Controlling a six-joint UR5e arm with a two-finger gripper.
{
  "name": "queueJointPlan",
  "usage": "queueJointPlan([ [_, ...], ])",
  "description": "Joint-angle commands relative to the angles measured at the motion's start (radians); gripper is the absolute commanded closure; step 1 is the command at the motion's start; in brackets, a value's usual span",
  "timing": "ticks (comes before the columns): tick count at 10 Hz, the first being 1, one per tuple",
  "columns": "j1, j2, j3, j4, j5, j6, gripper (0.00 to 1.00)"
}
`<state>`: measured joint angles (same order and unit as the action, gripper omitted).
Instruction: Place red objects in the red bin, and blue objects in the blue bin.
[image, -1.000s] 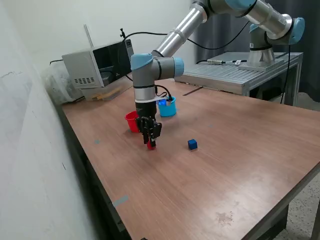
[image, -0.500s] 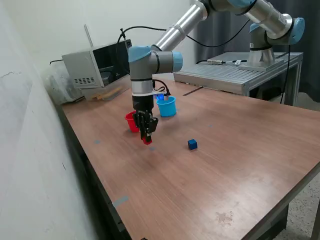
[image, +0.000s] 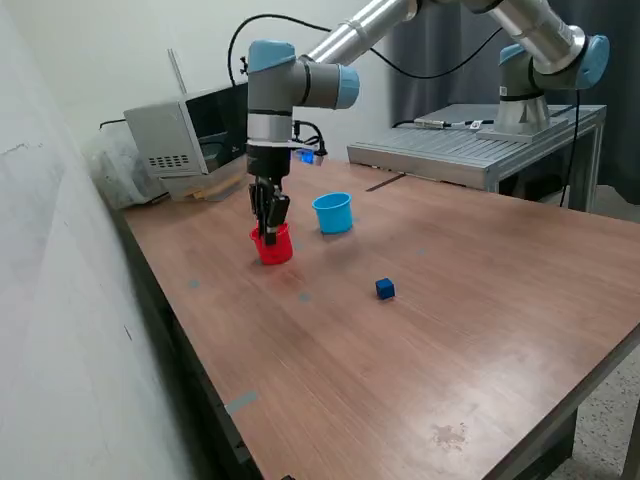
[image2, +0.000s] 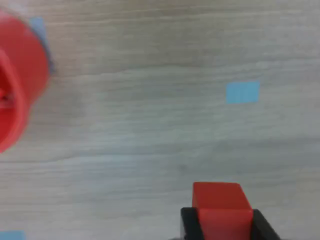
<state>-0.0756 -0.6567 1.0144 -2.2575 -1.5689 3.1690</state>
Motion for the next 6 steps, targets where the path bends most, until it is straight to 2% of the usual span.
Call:
queueJointPlan([
  [1, -0.039, -0.044, 0.029, -0.005, -0.113, 0.142, 1.00],
  [2, -0.058, -0.050, 0.041, -0.004, -0.178, 0.185, 1.00],
  [3, -0.068, -0.055, 0.050, 0.002, -0.216, 0.203, 1.00],
  [6, -0.102, -0.055, 0.062, 0.070, -0.250, 0.227, 1.00],
])
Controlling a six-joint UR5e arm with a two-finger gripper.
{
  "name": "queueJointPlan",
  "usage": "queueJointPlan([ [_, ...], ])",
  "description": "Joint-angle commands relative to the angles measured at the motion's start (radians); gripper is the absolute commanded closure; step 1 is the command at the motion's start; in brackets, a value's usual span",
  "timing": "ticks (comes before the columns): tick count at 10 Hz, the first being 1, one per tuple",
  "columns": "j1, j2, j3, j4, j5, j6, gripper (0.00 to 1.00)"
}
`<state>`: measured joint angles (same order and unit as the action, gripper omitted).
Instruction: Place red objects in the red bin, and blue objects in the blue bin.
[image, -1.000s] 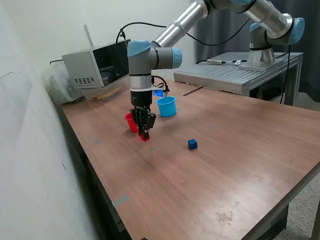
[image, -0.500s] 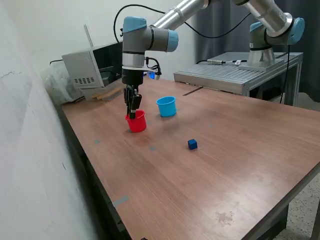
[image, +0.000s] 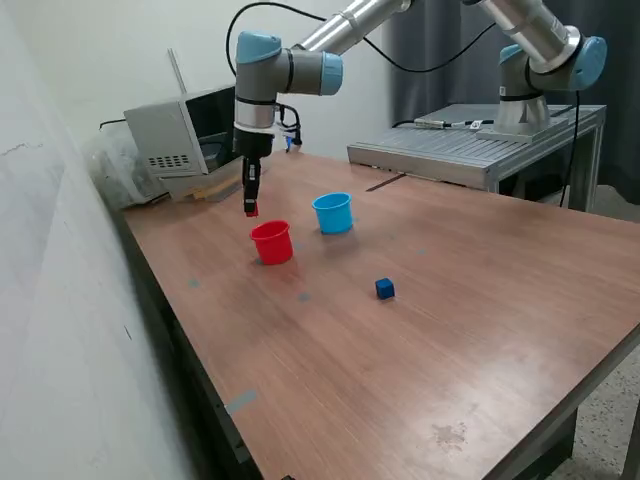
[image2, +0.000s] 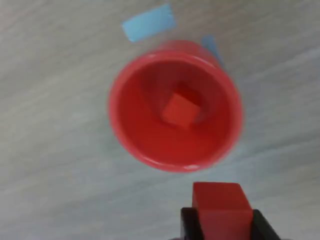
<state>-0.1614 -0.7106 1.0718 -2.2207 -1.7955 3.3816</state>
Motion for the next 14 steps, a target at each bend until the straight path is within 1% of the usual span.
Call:
queueJointPlan([
  [1, -0.017, 0.000, 0.005, 0.073, -0.056, 0.016, 1.00],
  [3, -0.017, -0.001, 0.011, 0.110, -0.058, 0.016, 1.00],
  [5, -0.017, -0.001, 0.011, 0.115, -0.053, 0.015, 1.00],
  [6, -0.017, -0.003, 0.011, 0.115, -0.048, 0.010, 1.00],
  [7, -0.017, -0.001, 0.010, 0.113, -0.036, 0.001, 1.00],
  [8, -0.017, -0.001, 0.010, 0.113, -0.007, -0.005, 0.00],
  [9, -0.017, -0.001, 0.010, 0.113, 0.002, -0.008, 0.00],
  [11, -0.017, 0.000, 0.010, 0.114, 0.004, -0.008, 0.00],
  [12, -0.017, -0.001, 0.010, 0.115, 0.005, -0.024, 0.00],
  [13, -0.009, -0.004, 0.010, 0.128, 0.013, -0.060, 0.00],
  [14, 0.000, -0.004, 0.010, 0.168, 0.051, -0.064, 0.00],
])
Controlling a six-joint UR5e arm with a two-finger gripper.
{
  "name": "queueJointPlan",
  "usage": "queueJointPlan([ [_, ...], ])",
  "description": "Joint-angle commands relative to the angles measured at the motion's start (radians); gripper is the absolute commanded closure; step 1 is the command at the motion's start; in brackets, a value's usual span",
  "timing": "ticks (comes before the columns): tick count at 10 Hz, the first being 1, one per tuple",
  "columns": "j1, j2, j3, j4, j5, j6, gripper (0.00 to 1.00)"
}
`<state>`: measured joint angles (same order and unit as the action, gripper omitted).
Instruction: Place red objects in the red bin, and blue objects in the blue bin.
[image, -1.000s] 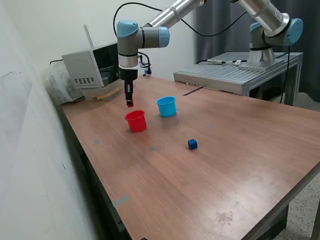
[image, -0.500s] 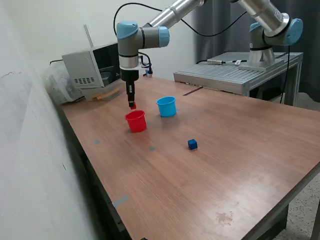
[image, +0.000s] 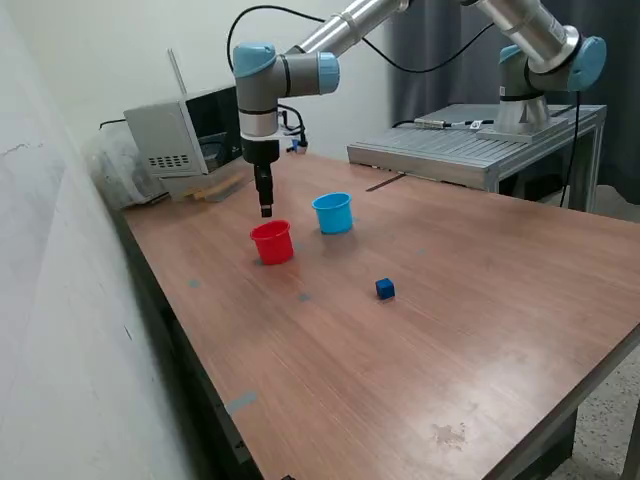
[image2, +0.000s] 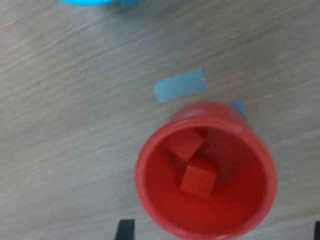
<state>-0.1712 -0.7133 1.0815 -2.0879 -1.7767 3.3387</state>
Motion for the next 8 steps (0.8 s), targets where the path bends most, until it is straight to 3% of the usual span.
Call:
queueJointPlan([
  [1, 0.012, -0.003, -0.009, 0.089, 0.081, -0.024, 0.00],
  [4, 0.077, -0.024, -0.005, 0.191, 0.189, -0.030, 0.00],
  [5, 0.078, -0.025, -0.003, 0.221, 0.257, -0.039, 0.00],
  [6, 0.079, -0.026, -0.003, 0.254, 0.304, -0.044, 0.00],
  [8, 0.137, -0.028, 0.001, 0.262, 0.318, -0.041, 0.00],
])
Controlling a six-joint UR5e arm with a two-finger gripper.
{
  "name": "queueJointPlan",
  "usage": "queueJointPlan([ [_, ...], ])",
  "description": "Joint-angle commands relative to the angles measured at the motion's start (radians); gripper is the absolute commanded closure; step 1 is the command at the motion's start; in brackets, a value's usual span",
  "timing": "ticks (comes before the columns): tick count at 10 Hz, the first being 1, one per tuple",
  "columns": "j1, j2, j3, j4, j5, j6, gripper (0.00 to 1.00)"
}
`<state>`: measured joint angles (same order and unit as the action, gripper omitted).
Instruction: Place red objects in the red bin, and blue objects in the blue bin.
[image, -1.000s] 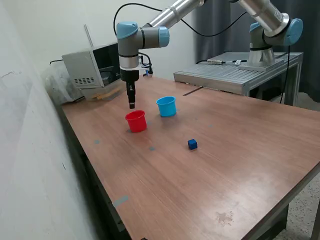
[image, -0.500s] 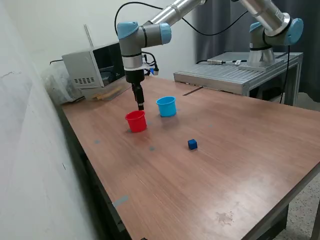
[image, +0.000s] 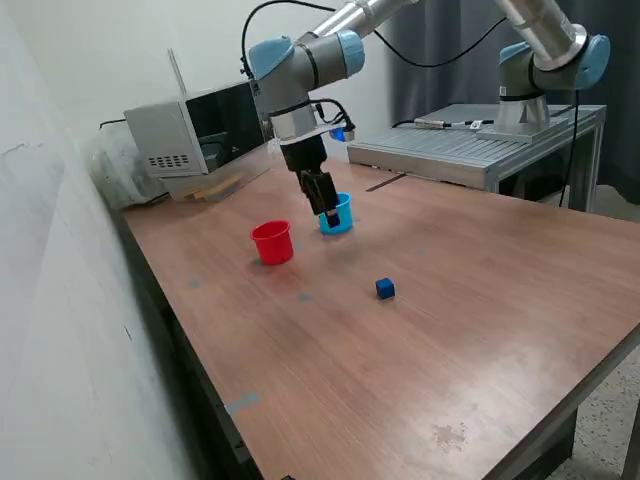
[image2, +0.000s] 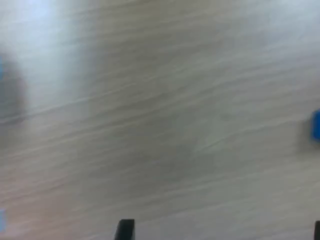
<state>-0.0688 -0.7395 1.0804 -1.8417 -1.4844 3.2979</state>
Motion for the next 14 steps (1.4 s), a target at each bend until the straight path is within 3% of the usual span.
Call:
queueJointPlan([
  [1, 0.055, -0.004, 0.004, 0.016, 0.091, 0.008, 0.00],
  [2, 0.067, -0.009, 0.004, 0.015, 0.157, 0.008, 0.00],
  [6, 0.138, 0.003, 0.027, -0.022, 0.170, 0.012, 0.00],
  [10, 0.141, 0.041, 0.075, -0.139, 0.159, 0.071, 0.00],
  [12, 0.142, 0.069, 0.076, -0.175, 0.135, 0.106, 0.00],
  [14, 0.175, 0.089, 0.075, -0.201, 0.086, 0.137, 0.00],
])
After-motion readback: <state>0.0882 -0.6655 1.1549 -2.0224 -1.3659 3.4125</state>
